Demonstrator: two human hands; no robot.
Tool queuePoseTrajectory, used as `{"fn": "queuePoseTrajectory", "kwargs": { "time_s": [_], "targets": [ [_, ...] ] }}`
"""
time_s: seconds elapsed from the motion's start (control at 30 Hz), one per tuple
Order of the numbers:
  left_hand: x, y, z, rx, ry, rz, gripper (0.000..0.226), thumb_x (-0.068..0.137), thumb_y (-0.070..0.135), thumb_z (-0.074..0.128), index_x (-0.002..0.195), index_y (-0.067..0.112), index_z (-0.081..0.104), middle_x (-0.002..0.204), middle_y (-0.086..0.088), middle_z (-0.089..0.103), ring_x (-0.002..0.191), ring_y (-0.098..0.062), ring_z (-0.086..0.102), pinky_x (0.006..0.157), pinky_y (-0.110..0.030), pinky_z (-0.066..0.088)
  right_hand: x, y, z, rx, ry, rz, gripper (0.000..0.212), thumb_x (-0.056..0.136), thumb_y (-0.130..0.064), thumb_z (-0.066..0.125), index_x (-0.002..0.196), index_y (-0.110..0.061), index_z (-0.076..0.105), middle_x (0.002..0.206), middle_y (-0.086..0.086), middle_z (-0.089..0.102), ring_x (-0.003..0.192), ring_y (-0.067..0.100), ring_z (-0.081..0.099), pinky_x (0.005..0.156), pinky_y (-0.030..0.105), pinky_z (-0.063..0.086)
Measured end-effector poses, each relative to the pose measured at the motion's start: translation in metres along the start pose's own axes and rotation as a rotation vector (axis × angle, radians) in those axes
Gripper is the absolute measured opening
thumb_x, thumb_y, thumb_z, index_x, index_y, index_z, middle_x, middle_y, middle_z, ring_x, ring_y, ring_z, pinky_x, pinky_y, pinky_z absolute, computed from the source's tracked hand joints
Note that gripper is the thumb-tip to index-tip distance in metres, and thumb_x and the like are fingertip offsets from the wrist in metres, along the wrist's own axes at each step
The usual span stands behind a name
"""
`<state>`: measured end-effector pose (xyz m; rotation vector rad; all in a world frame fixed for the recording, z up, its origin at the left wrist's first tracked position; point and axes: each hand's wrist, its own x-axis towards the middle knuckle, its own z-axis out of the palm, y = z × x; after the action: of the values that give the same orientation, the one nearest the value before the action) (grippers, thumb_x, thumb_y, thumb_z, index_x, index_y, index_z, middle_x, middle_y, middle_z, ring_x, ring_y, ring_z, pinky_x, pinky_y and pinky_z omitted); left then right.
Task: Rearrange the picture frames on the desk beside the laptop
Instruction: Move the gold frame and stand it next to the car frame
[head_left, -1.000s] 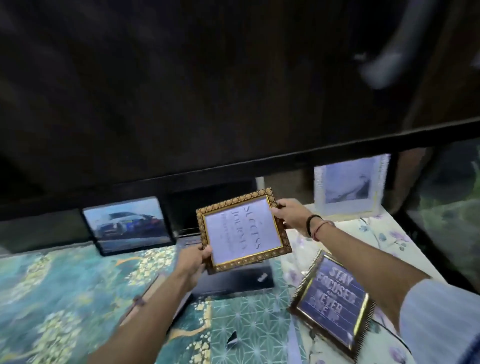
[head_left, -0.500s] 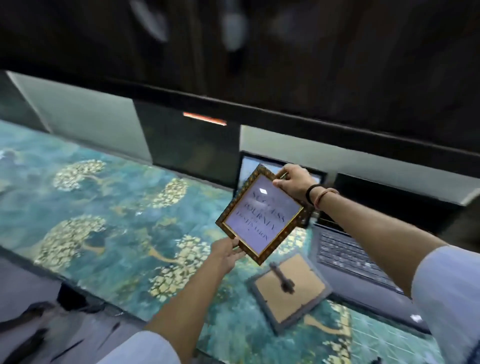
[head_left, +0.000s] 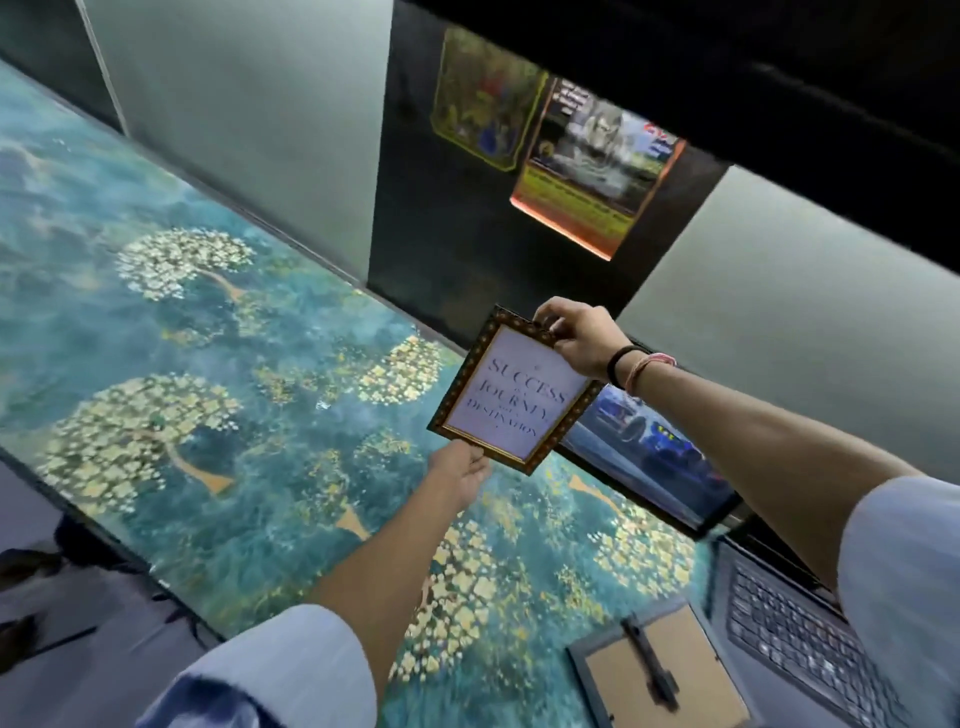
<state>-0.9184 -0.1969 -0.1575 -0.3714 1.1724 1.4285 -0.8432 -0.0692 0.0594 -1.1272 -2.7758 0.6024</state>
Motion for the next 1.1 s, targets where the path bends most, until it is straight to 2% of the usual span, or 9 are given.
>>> {"fn": "queuePoseTrajectory", "kwargs": {
  "time_s": [0.13,0.2,0.37,0.47,0.57,0.7,0.83,0.97,1.1],
  "targets": [
    [0.018,0.019,0.011,-0.029,-0.103,0.004,0.008,0.098,-0.013,0.048,0.096,-0.008,0.054,0.095,-0.013,0.054,0.079,-0.022,0.05,0.093,-0.033,0.05,0.023,0.011,0.008,-0.01,0.054,0.039,0.051,0.087,0.014,0.049,0.119,-0.023,0.063,0.105,0.006,0.066,0.099,0.022,0.064,0.071,0.022,0.048],
    [0.03,0.03,0.014,-0.023,-0.096,0.046,0.015,0.098,-0.013,0.049,0.11,-0.009,0.056,0.1,-0.012,0.057,0.09,-0.024,0.054,0.104,-0.034,0.046,0.034,0.016,0.011,-0.007,0.071,0.051,0.051,0.087,0.014,0.048,0.119,-0.023,0.063,0.107,0.005,0.064,0.102,0.023,0.062,0.076,0.028,0.049],
    [0.052,0.054,0.013,-0.016,-0.047,0.091,0.022,0.095,-0.018,0.047,0.097,0.004,0.053,0.092,-0.009,0.055,0.083,-0.019,0.052,0.08,-0.03,0.047,0.06,0.019,0.017,-0.016,0.085,0.054,0.05,0.088,0.013,0.048,0.118,-0.023,0.064,0.108,0.004,0.064,0.104,0.021,0.061,0.078,0.027,0.047],
    [0.058,0.06,0.011,-0.023,-0.08,0.151,0.071,0.092,-0.021,0.049,0.152,0.014,0.034,0.121,-0.016,0.055,0.109,-0.024,0.053,0.098,-0.033,0.045,0.075,0.02,0.02,-0.027,0.106,0.053,0.049,0.088,0.012,0.051,0.117,-0.024,0.066,0.109,0.005,0.065,0.106,0.021,0.062,0.081,0.028,0.048],
    [0.058,0.063,0.013,0.015,-0.09,0.192,0.097,0.091,-0.021,0.052,0.164,0.029,0.012,0.141,-0.017,0.054,0.115,-0.024,0.056,0.101,-0.034,0.048,0.087,0.022,0.021,-0.046,0.114,0.049,0.045,0.09,0.007,0.055,0.12,-0.025,0.067,0.117,0.009,0.066,0.111,0.024,0.063,0.087,0.03,0.05],
    [0.061,0.065,0.02,0.197,-0.077,0.241,0.097,0.09,-0.015,0.056,0.164,0.031,0.014,0.117,-0.01,0.065,0.098,-0.023,0.061,0.087,-0.037,0.051,0.096,0.024,0.022,-0.073,0.112,0.031,0.046,0.09,0.007,0.057,0.122,-0.025,0.067,0.123,0.009,0.066,0.12,0.025,0.06,0.1,0.033,0.05],
    [0.053,0.072,0.023,0.394,0.026,0.391,0.085,0.094,-0.007,0.056,0.164,0.025,0.019,0.157,-0.01,0.044,0.139,-0.034,0.046,0.113,-0.046,0.043,0.101,0.03,0.02,-0.11,0.11,0.021,0.048,0.09,0.008,0.056,0.123,-0.024,0.066,0.123,0.008,0.066,0.121,0.025,0.06,0.1,0.036,0.05],
    [0.056,0.079,0.022,0.502,-0.003,0.412,0.059,0.09,-0.009,0.054,0.143,0.017,0.054,0.137,-0.012,0.065,0.117,-0.031,0.058,0.094,-0.034,0.047,0.102,0.035,0.02,-0.146,0.137,0.016,0.046,0.09,0.007,0.056,0.124,-0.021,0.067,0.123,0.008,0.068,0.114,0.025,0.063,0.099,0.035,0.052],
    [0.058,0.083,0.019,0.518,-0.03,0.411,0.062,0.087,-0.016,0.05,0.138,0.017,0.059,0.115,-0.007,0.068,0.102,-0.026,0.057,0.088,-0.028,0.043,0.099,0.04,0.024,-0.252,0.177,-0.015,0.052,0.087,0.01,0.05,0.13,-0.016,0.065,0.127,0.012,0.068,0.119,0.03,0.063,0.104,0.041,0.051]
  ]
}}
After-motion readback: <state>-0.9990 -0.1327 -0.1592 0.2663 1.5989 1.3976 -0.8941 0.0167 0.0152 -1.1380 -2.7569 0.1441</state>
